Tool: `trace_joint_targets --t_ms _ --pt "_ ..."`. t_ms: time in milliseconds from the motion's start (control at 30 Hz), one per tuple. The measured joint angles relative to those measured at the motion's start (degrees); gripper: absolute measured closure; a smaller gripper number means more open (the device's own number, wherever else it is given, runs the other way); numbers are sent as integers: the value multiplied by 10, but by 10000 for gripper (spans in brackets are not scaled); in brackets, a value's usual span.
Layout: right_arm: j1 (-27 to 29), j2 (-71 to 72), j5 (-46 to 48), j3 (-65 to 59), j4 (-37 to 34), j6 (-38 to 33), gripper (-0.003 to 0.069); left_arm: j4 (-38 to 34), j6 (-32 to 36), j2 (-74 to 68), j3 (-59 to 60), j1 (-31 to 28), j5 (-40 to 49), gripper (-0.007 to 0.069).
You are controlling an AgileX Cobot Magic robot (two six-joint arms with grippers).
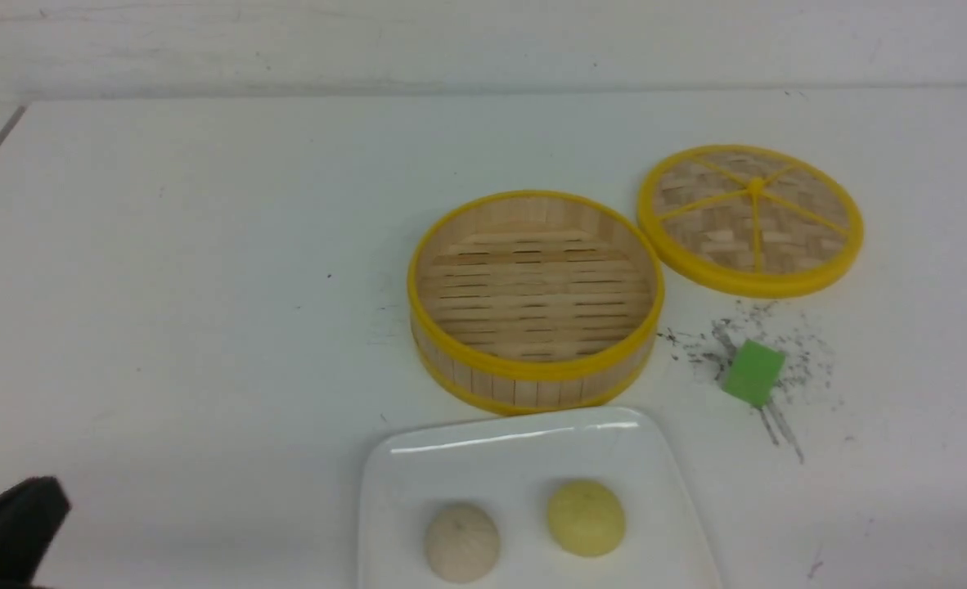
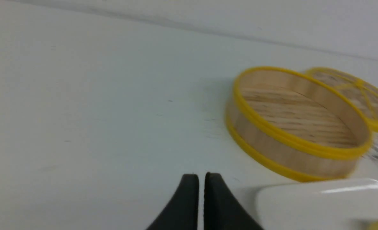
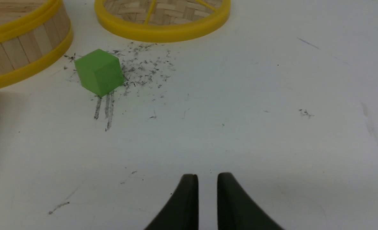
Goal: Put the steamed buns into the plate on the white tablecloth.
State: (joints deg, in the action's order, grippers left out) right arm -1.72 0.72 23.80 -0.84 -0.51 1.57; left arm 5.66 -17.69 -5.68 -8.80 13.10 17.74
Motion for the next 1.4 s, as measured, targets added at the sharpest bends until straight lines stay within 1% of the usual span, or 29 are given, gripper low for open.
trace_joint_targets --t_ms 33,133,200,300,433,567,633,767,833,933,1133,1400 --pt "0 0 0 0 0 0 541 2 0 4 3 -10 0 571" --pt "0 0 0 0 0 0 538 13 0 56 56 -85 1 570" --pt "0 0 0 0 0 0 535 14 0 61 80 -113 1 570" --pt "0 0 0 0 0 0 530 18 0 63 102 -135 6 566" --pt "0 0 0 0 1 0 526 27 0 63 104 -137 30 560" --pt "0 0 0 0 1 0 520 28 0 63 103 -135 35 557" --pt "0 0 0 0 1 0 519 28 0 63 103 -130 35 556" --pt "0 0 0 0 2 0 512 29 2 63 103 -98 35 552" --pt "0 0 0 0 2 0 509 29 2 63 103 -97 35 552" --pt "0 0 0 0 2 0 506 29 2 63 103 -104 35 552" --pt "0 0 0 0 2 0 496 29 2 63 103 -139 35 550" --pt "0 0 0 0 2 0 489 30 2 63 103 -144 35 550"
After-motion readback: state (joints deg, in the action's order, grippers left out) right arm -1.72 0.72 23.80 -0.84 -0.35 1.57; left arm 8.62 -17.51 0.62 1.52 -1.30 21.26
